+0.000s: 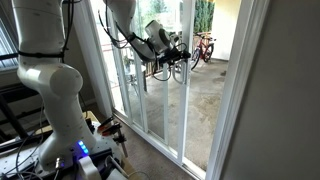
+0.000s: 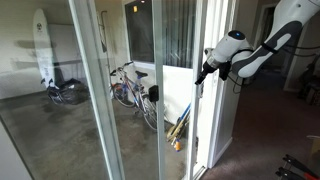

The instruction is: Open the door

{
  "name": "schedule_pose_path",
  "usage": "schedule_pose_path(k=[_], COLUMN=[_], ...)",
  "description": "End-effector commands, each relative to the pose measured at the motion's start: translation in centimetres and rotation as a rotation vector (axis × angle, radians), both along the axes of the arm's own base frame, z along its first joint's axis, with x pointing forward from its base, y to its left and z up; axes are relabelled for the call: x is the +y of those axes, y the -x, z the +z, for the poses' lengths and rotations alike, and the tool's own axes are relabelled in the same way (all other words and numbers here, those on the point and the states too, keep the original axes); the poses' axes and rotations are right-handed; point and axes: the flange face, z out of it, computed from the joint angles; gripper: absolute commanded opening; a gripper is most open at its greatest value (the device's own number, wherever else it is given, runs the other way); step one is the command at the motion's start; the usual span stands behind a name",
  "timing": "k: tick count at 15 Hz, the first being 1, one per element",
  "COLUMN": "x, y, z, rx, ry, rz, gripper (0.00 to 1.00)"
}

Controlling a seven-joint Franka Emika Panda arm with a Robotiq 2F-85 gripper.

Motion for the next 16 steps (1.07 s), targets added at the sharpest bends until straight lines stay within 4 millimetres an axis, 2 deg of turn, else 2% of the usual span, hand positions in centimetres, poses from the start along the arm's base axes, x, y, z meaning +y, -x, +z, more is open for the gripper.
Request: schedule_pose_path(k=[1,5,11,16], x=[6.9,8.1,9.7,12.6], y=[-0.1,0.1,0.8,1.5], z=[-3.4,-3.0,-2.6,-3.0], rx=[0.056,0.038,-0.003,-0.014], ry=[0.032,-0.010,-0.184,-0.266], rz=[0.135,0.142,0.084,0.118], gripper=[1.00,1.00,1.00,1.00])
